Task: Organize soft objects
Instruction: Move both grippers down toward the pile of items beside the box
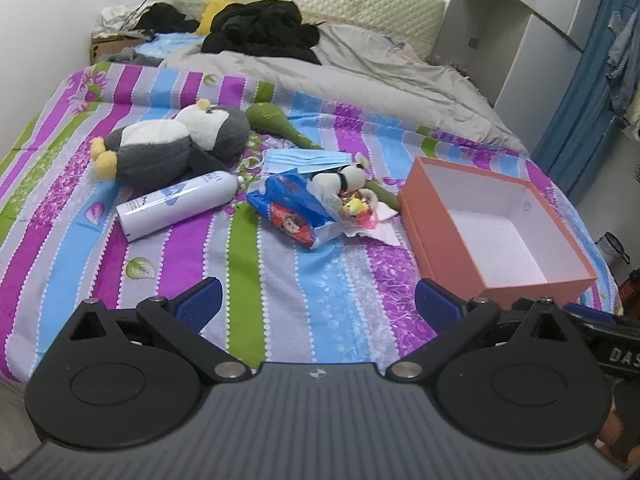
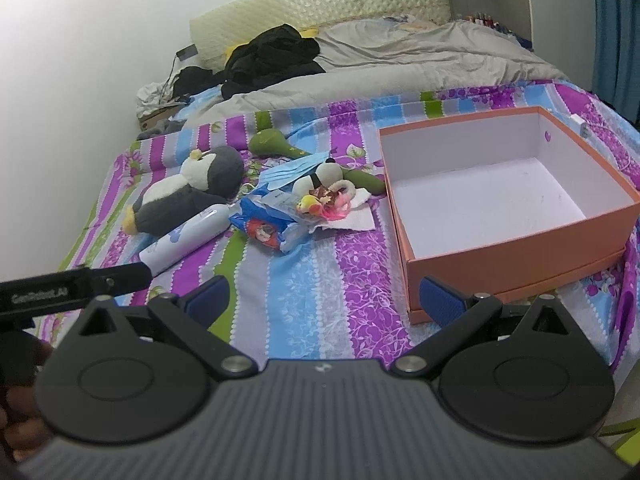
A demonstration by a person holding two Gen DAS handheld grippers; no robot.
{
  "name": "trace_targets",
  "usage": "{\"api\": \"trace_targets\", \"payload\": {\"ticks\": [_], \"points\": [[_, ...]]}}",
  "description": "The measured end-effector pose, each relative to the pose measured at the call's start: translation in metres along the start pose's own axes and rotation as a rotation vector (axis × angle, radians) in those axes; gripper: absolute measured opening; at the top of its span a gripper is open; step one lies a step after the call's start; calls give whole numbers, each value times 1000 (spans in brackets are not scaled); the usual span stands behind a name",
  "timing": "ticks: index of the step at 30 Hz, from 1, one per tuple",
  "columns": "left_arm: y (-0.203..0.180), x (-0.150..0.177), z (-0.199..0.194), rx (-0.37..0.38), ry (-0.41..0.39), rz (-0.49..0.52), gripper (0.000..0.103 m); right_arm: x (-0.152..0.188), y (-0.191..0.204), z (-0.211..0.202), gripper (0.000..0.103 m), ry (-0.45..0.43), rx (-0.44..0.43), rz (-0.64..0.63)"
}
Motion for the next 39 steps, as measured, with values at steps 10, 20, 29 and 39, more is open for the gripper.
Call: {"api": "trace_targets", "payload": {"ticks": [10,20,29,39], "points": [[19,-9,41,-16,25,-14,103,-13,6,30,103,11,29,-11],[45,-20,95,-25,68,-52,103,-40,25,78,99,11,-17,-22],[77,-34,156,11,94,-137,102,-56,47,141,76,51,-50,-41],[99,-36,237,105,123,-256,95,-63,43,222,72,117,-55,-6]]}}
Point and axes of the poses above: each gripper's, at about its wrist camera, not at the fingertips, and z roughly the way its jaws point, y to its left, x to its underside, the point moved 7 cm from there along z, roughly the way its jaws point, and after that the axes turned 8 degrees about x, right-handed, at the moved point
